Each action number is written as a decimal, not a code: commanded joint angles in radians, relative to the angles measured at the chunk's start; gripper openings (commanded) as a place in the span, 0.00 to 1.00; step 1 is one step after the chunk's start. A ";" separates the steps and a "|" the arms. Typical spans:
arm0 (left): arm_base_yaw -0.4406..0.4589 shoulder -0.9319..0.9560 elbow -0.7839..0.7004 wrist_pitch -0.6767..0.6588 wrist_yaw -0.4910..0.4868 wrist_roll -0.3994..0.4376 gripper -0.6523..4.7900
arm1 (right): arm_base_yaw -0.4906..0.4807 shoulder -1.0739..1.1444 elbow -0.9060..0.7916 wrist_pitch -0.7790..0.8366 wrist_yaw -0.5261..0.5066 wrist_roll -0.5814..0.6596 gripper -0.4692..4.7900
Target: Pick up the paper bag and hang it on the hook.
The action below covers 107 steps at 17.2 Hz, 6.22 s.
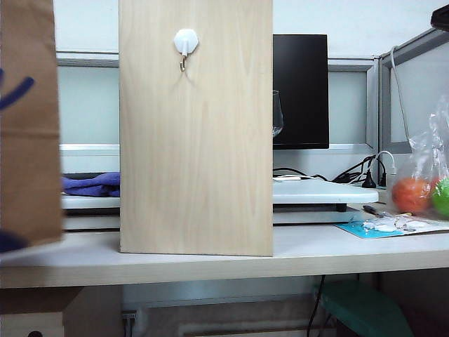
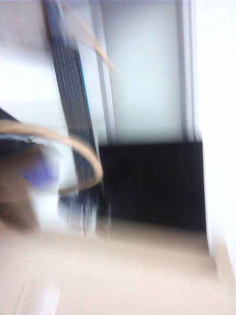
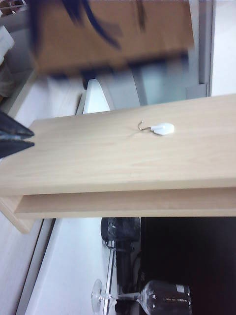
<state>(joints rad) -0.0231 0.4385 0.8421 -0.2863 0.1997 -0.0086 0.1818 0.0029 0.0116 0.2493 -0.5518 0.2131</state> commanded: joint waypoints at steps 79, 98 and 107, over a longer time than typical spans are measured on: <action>-0.382 0.873 -0.003 0.614 0.110 -0.156 0.11 | 0.000 0.000 -0.007 -0.016 0.093 -0.008 0.09; -0.385 0.886 -0.002 0.586 0.302 -0.190 0.31 | 0.000 0.000 -0.007 -0.013 0.131 -0.008 0.09; -0.386 0.886 -0.002 0.564 0.302 -0.190 0.57 | 0.000 0.000 -0.007 -0.013 0.131 -0.008 0.09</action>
<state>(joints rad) -0.4095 1.3273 0.8349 0.2718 0.4973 -0.1993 0.1818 0.0029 0.0116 0.2192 -0.4221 0.2085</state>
